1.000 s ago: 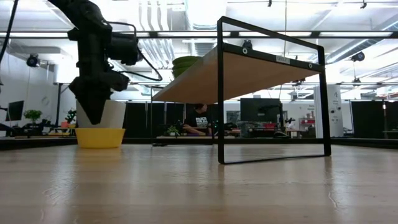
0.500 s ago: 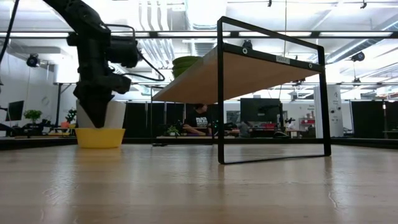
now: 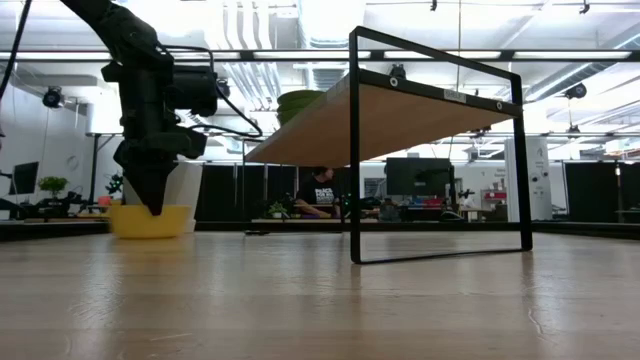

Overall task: Pick & Place Mini bowls
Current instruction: Put the top yellow bowl on the shelf

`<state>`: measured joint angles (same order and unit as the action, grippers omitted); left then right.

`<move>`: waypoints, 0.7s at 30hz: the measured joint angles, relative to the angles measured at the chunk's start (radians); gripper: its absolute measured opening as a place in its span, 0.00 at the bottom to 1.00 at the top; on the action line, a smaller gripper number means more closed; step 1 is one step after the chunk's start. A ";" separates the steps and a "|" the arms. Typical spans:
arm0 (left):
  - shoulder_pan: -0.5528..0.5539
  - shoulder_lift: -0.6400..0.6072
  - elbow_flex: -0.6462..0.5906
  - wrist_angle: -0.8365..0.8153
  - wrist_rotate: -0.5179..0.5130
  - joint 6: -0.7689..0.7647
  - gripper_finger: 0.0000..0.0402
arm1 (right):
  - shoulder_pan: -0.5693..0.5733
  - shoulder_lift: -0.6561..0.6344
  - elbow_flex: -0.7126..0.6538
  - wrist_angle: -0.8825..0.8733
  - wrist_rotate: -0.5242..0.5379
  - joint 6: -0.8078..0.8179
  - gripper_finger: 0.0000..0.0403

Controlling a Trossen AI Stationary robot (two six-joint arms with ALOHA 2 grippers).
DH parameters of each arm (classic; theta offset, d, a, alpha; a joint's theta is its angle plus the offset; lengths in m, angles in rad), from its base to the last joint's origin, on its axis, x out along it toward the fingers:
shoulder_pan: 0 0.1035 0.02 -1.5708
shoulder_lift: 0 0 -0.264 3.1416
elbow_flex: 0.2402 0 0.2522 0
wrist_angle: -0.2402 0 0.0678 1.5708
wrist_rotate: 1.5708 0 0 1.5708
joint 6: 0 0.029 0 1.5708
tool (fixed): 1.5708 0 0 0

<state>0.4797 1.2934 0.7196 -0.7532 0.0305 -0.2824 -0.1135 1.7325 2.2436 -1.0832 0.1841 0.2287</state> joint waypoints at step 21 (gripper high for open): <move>-0.232 -0.145 0.410 -0.214 0.104 -0.055 0.00 | 0.011 -0.004 0.000 -0.092 -0.008 0.126 0.02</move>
<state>0.2479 1.1482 1.1299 -0.9674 0.1347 -0.3374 -0.1023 1.7287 2.2436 -1.1757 0.1761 0.3544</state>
